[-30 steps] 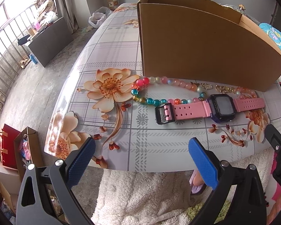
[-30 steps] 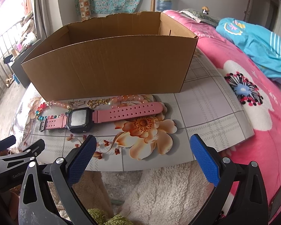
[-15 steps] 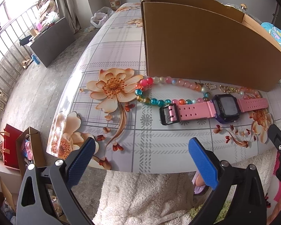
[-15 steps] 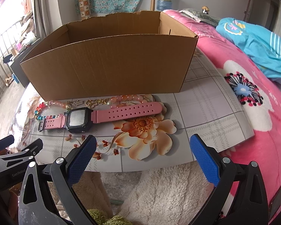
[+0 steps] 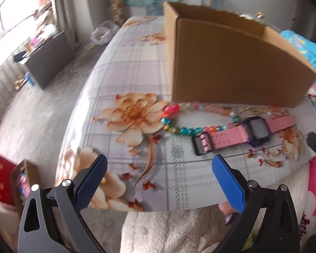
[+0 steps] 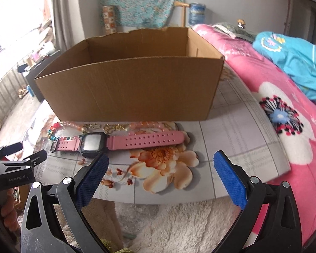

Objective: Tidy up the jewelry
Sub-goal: 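Grasp the pink watch face with the right tool while the left tool grips its strap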

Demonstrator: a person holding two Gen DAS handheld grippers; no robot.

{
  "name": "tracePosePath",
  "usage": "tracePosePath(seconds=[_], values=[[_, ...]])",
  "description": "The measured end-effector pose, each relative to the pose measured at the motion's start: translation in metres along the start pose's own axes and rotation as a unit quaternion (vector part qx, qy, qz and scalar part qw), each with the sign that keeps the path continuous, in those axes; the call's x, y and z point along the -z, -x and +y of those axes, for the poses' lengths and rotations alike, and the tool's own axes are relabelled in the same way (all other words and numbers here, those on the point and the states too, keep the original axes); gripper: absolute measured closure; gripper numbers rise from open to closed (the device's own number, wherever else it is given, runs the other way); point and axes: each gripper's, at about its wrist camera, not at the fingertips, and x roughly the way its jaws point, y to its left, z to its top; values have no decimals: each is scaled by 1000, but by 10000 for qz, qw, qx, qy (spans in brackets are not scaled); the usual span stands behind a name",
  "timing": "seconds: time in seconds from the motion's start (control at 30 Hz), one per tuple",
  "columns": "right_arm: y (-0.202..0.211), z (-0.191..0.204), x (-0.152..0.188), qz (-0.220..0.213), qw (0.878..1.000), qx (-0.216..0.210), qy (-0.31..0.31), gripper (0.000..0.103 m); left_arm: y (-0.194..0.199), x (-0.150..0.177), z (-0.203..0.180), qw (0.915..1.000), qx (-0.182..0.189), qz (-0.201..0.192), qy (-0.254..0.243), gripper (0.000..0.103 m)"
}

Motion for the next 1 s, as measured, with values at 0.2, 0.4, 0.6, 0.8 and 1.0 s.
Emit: tracePosePath(seconds=[0.2,0.4,0.6,0.8,1.0], values=[[-5,33,-15,-267,9876,-959,1215,7,4,-4,17,9950,898,-403,150,6],[-38,68,-29,219,9532,-1909,2333,19,2,-7,23,9914,1171,-535,222,6],[-63,95,-20,761,9176,-2031,3330,36,8,3,18,9901,1150,-782,-188,6],[-71,101,-20,1121,9018,-2069,3624,53,15,16,-2,9852,1065,-978,-925,18],[-71,95,-27,1519,8898,-2318,3627,55,15,24,-26,9772,1284,-891,-1436,33]])
